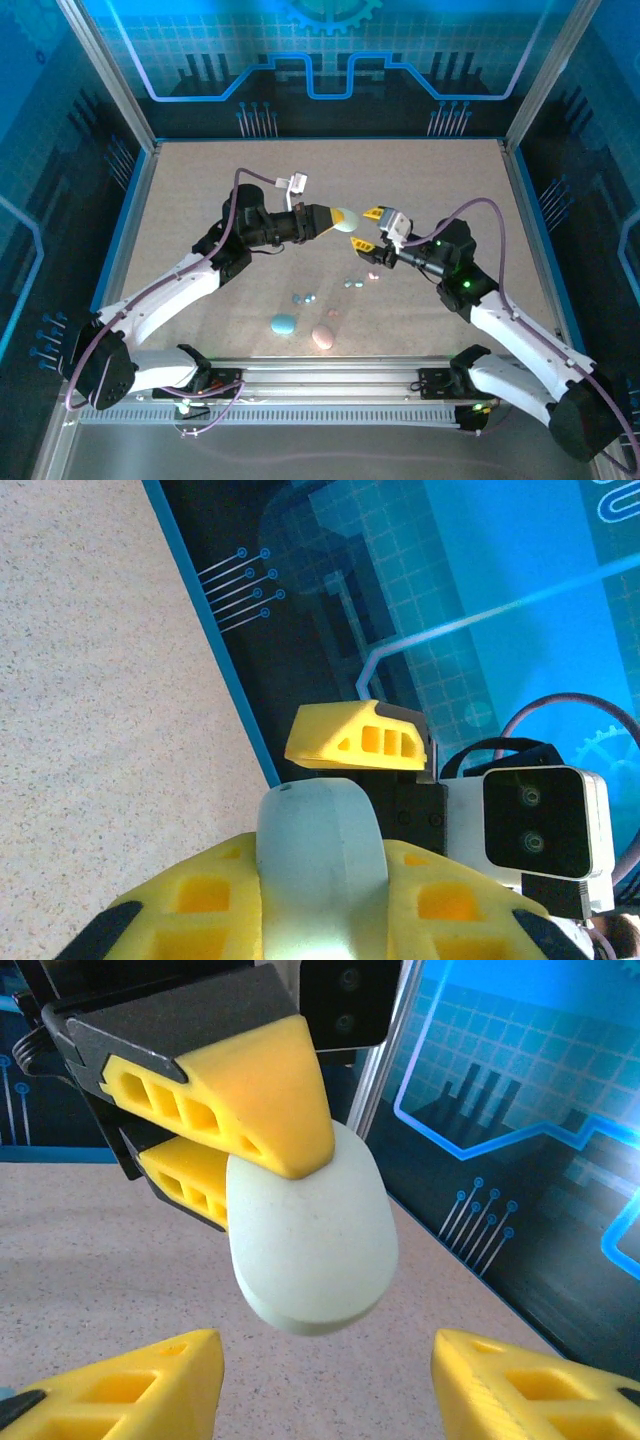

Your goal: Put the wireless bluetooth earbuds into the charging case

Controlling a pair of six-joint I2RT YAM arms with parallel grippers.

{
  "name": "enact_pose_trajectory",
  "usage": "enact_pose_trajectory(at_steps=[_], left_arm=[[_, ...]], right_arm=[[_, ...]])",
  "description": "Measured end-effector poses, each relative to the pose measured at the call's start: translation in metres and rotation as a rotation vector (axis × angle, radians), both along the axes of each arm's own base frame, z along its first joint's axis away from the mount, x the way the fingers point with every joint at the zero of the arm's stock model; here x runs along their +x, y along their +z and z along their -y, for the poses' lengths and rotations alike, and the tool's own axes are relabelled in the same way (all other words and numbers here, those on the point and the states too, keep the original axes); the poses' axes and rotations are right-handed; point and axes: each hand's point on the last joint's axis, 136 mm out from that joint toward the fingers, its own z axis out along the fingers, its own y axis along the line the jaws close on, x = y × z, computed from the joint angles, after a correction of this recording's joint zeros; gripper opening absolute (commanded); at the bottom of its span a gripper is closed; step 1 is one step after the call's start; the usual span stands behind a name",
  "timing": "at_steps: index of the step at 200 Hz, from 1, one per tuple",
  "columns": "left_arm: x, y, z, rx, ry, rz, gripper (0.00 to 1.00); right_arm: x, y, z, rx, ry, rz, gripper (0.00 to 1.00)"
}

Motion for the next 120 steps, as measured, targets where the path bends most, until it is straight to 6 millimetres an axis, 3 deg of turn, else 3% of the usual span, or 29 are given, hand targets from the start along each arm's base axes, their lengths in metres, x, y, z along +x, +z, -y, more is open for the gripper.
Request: enact_pose_trajectory(at_steps=[42, 80, 120], left_arm=[[0.0, 0.001, 0.002, -0.012, -0.009, -0.012, 0.06], [0.0, 0.003, 0.001, -0.02, -0.013, -0.008, 0.06], [0.001, 0.004, 0.0, -0.023, -0.013, -0.003, 0.06]], right_arm=[[0.001, 0.01, -0.008, 0.013, 0.044, 0.025, 0.56], [0.002, 0.02, -0.015, 0.013, 0.087, 0.041, 0.44], [0.003, 0.021, -0.017, 0.004, 0.094, 0.035, 0.47]])
